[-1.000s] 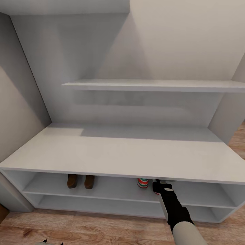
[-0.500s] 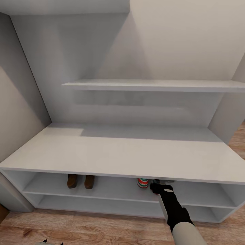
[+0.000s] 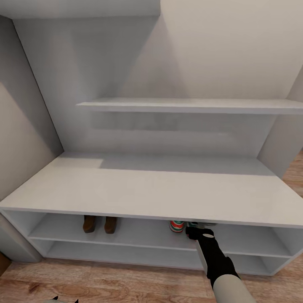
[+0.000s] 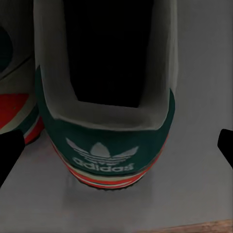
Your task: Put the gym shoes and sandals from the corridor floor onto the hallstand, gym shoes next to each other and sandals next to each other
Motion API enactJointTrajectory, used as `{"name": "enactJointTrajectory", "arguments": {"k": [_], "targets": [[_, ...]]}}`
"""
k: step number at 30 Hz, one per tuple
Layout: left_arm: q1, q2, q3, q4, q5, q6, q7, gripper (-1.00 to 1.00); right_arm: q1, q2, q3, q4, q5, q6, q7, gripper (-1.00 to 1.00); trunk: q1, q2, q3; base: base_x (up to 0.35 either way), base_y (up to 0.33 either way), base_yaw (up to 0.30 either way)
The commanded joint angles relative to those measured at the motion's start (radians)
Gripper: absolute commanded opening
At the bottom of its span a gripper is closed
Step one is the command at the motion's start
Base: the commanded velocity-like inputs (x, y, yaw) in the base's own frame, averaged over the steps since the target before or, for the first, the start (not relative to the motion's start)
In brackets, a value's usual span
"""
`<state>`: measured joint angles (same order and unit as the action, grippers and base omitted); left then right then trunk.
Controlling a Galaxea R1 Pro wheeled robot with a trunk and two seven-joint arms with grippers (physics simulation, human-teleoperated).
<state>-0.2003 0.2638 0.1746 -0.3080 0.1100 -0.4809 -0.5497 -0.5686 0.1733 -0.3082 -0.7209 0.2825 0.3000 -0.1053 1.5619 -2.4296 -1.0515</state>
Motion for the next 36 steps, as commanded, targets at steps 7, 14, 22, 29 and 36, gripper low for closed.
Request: {"name": "enactJointTrajectory", "arguments": {"k": [7, 14, 22, 29, 36], "targets": [[-0.001, 0.0, 0.002, 0.001, 0.01, 0.002, -0.01, 1.0, -0.001, 0.001, -0.003, -0.002, 0.007, 0.005, 0.001, 1.0, 0.0, 0.0, -0.001, -0.009, 0.0, 0.0], [-0.001, 0.0, 0.002, 0.001, 0.011, 0.002, -0.01, 1.0, -0.001, 0.001, -0.003, -0.002, 0.007, 0.005, 0.001, 1.0, 0.0, 0.0, -0.001, -0.176, 0.0, 0.0], [-0.001, 0.0, 0.002, 0.001, 0.011, 0.002, -0.01, 1.0, -0.001, 0.001, -0.003, -0.003, 0.007, 0.005, 0.001, 1.0, 0.0, 0.0, -0.001, -0.301, 0.0, 0.0], [-0.001, 0.0, 0.002, 0.001, 0.011, 0.002, -0.011, 1.0, -0.001, 0.001, -0.003, -0.002, 0.007, 0.005, 0.001, 1.0, 0.0, 0.0, -0.001, -0.329, 0.0, 0.0], [-0.001, 0.0, 0.002, 0.001, 0.011, 0.002, -0.012, 1.0, -0.001, 0.001, -0.003, -0.002, 0.007, 0.005, 0.001, 1.0, 0.0, 0.0, -0.001, -0.333, 0.0, 0.0]]}}
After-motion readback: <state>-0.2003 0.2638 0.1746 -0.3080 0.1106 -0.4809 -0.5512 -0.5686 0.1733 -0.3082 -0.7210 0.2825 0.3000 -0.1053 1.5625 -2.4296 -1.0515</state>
